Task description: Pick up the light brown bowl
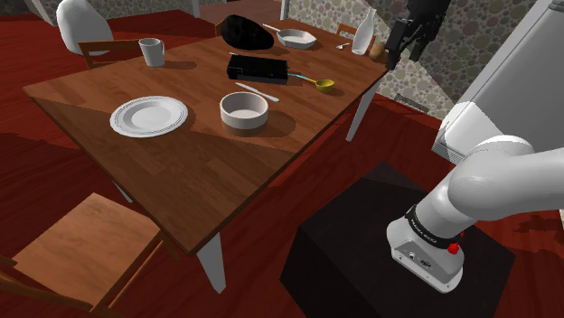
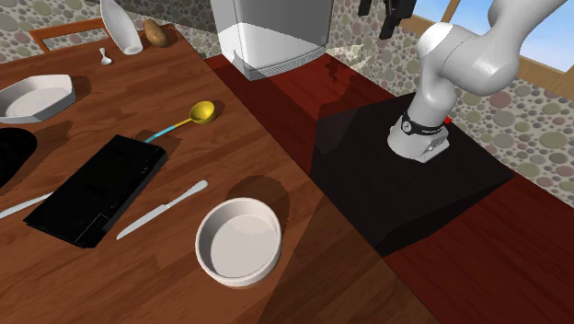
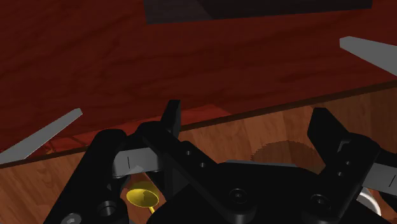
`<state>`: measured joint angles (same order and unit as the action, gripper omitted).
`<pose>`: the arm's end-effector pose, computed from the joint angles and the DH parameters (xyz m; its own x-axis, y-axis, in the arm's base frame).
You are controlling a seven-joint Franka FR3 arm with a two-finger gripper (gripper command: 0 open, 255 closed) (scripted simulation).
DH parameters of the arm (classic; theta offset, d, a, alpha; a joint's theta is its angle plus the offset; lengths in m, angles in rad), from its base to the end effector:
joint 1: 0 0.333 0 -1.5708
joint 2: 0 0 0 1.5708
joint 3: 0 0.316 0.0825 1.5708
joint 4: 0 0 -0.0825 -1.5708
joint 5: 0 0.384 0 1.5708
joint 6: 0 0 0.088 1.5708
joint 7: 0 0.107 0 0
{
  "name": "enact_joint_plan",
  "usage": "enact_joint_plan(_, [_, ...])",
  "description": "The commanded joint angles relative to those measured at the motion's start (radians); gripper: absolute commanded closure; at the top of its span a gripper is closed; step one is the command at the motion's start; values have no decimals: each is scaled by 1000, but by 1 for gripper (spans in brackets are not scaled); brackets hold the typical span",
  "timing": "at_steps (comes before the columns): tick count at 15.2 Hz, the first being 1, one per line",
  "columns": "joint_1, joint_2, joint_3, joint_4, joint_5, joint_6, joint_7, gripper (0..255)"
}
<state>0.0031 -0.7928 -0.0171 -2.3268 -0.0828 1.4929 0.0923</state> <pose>0.2969 -0.0153 0.5998 0.9937 -0.1067 -0.0343 -0.1039 -0.9918 0.0740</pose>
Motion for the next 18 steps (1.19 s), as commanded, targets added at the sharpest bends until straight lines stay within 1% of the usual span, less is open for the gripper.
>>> enact_joint_plan(1, [0,0,0,0,0,0,0,0])
enact_joint_plan(9, [19,262,25,37,44,205,49,0])
enact_joint_plan(13, [28,407,36,87,61,290,69,0])
enact_joint_plan(18, [38,593,49,179,79,374,90,0])
